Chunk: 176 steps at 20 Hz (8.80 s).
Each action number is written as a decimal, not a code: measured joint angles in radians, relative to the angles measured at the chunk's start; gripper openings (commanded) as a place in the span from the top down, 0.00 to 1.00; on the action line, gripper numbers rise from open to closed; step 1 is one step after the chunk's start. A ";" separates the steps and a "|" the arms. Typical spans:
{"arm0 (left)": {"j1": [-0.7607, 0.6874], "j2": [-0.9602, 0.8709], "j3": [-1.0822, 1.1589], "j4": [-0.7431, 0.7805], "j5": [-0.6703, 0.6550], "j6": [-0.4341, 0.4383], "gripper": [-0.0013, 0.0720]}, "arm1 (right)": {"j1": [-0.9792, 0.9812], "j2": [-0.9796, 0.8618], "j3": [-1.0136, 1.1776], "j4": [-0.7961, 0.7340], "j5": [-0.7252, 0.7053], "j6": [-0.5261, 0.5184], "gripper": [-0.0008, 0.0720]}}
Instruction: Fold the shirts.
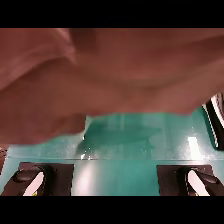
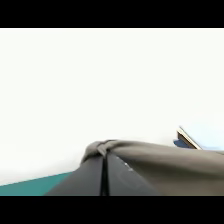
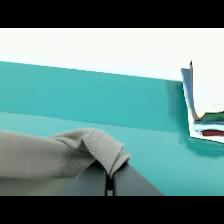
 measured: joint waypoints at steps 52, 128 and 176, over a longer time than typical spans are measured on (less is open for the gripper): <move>0.001 -0.261 -1.278 0.100 -0.244 -0.050 0.43 | 0.105 -0.285 -0.898 0.144 -0.045 -0.013 0.39; 0.000 -0.558 -0.958 -0.022 0.114 -0.002 0.95 | 0.061 -0.790 -0.527 0.214 -0.061 -0.102 0.36; -0.281 -0.819 -0.500 -0.036 0.086 -0.047 0.95 | 0.724 -0.638 -0.227 0.529 -0.218 -0.106 0.96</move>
